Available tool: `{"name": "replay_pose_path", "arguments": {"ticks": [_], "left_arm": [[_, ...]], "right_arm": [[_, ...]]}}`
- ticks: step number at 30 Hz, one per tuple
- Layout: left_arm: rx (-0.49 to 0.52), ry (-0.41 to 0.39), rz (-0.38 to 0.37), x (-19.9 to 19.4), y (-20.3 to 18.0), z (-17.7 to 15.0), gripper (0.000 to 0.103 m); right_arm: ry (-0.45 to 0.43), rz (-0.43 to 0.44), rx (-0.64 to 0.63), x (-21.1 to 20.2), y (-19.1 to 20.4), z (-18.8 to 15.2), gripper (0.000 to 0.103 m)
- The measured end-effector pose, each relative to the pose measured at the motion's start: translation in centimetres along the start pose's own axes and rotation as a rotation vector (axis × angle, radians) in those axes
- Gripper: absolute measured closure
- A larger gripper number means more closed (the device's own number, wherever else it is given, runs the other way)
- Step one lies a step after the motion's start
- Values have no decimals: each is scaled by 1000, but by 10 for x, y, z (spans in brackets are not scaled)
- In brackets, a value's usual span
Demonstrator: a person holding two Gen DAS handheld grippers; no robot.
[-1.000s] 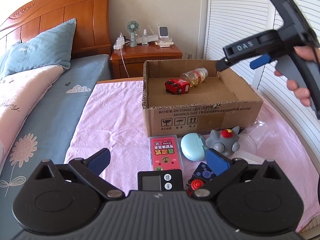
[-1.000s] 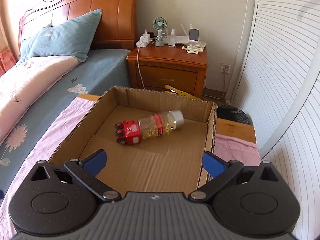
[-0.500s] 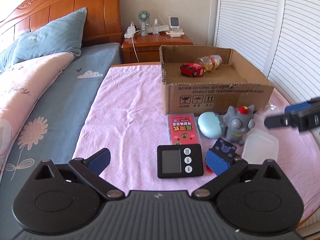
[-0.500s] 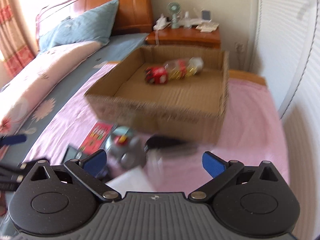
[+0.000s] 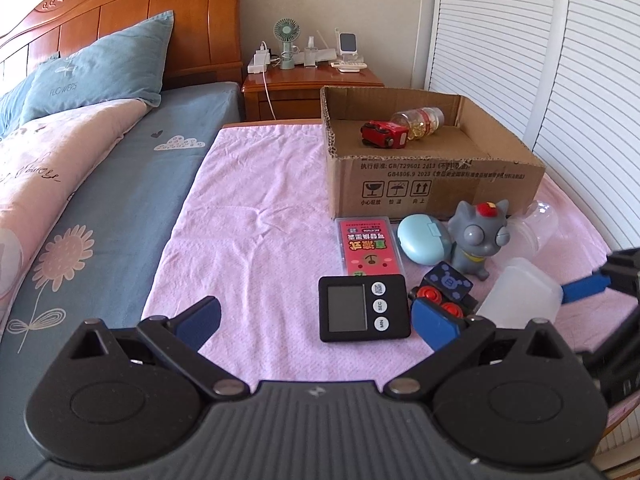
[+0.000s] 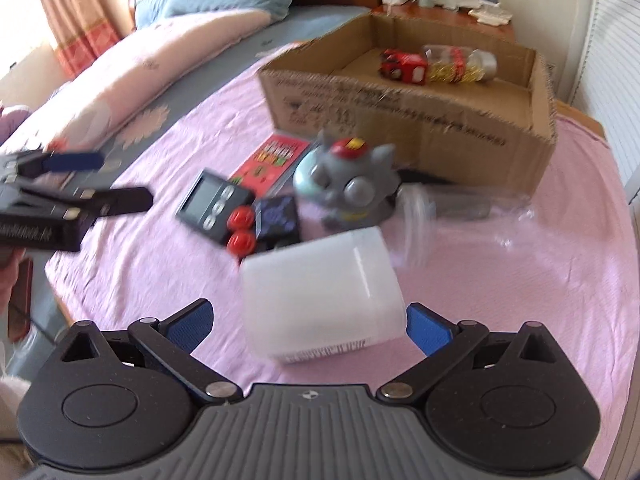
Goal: Organize rigid objects
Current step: 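Move the right tool back toward the white plastic container, then grasp the black timer with the left tool while the right tool grasps the white container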
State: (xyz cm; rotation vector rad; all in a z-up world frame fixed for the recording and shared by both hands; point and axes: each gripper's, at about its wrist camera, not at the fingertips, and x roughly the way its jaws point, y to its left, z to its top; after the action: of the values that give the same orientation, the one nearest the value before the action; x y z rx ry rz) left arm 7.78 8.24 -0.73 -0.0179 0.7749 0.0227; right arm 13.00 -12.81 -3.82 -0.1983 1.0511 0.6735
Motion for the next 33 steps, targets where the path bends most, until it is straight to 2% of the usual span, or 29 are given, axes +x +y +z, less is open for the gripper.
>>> {"name": "replay_pose_path", "arguments": {"ticks": [6, 9, 12, 16, 21, 26, 30, 33], "left_arm": [[-1, 12, -5, 4, -1, -1, 2], [3, 13, -10, 5, -2, -2, 2], [8, 23, -10, 7, -3, -3, 2], [26, 40, -17, 15, -7, -3, 2], [47, 80, -49, 35, -16, -5, 2], [79, 121, -45, 58, -23, -10, 2], [48, 133, -65, 70, -19, -10, 2], [47, 125, -52, 73, -17, -11, 0]], "right_arm": [[-25, -105, -21, 9, 21, 1, 0], [-39, -196, -43, 20, 28, 3, 0], [-39, -274, -25, 23, 24, 3, 0], [-7, -321, 31, 23, 6, -3, 0], [-13, -264, 88, 21, -8, -14, 0], [-24, -259, 74, 20, -7, -17, 0], [-41, -257, 70, 20, -6, -17, 0], [-58, -258, 67, 20, -5, -20, 0]]}}
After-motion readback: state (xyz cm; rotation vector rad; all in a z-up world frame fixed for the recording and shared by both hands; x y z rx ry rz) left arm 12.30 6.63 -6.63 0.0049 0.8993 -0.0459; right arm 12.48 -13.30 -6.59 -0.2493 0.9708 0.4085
